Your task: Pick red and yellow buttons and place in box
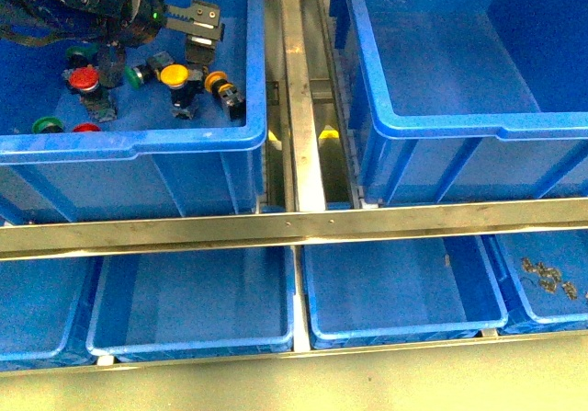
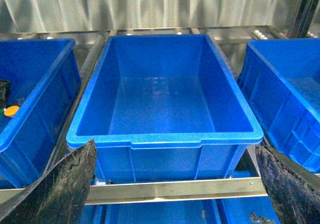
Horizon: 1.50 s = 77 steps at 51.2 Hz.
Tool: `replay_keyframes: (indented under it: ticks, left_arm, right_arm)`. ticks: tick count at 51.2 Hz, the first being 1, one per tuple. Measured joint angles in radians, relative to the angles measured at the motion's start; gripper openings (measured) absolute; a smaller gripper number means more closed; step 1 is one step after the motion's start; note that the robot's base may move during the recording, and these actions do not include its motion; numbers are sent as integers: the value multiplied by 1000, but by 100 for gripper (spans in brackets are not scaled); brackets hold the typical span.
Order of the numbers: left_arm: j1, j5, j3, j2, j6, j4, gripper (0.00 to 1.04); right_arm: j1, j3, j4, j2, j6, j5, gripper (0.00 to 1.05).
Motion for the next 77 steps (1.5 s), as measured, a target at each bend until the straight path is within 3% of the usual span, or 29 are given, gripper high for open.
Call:
replay_keyframes:
  ticks: [31, 64, 77]
  left_arm:
    - [23, -5, 279, 211, -75, -204, 97]
    - [22, 2, 377, 297, -113, -292, 97]
    - [26, 16, 432, 329, -138, -296, 53]
  right_arm:
    - [0, 0, 0, 0, 0, 0, 97]
    - [0, 0, 0, 0, 0, 0, 97]
    - [0, 0, 0, 0, 0, 0, 97]
